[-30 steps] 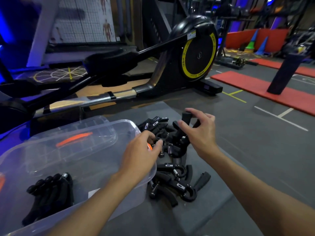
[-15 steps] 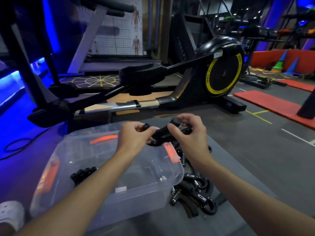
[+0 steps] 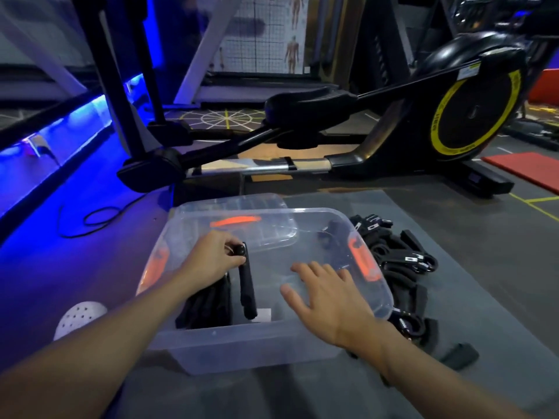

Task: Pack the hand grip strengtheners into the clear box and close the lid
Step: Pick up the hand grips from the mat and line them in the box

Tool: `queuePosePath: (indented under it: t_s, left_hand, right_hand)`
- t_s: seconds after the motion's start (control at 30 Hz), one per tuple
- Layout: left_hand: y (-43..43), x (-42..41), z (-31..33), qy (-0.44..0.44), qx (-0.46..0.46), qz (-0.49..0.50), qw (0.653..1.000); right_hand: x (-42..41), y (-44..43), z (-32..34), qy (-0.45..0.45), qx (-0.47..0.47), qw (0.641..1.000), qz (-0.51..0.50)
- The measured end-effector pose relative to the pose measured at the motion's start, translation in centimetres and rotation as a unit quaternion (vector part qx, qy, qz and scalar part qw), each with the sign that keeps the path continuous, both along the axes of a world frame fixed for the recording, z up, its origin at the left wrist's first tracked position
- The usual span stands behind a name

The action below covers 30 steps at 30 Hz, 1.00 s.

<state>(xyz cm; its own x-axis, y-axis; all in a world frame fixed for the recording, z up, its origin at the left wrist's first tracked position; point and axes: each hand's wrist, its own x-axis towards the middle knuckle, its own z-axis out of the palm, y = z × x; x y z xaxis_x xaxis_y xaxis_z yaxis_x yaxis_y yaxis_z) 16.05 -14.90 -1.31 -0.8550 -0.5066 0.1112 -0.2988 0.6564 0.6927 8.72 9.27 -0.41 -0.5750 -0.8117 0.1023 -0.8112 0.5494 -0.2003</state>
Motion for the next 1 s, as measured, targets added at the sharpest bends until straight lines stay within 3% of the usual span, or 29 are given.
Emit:
queuePosePath:
  t_s: [0.5,1.0]
  left_hand:
    - [-3.3,-1.3,-5.3,-0.149,-0.079,0.011,0.986]
    - [-5.0,-1.3,-8.3,-0.176,-0.066,0.008,0.982]
  right_hand:
    - [-0.3,0.0,0.6,-0.077,0.065,0.995,-0.011]
    - [-0.1,0.0,0.9,-0.091,0.067,0.994,-0.012]
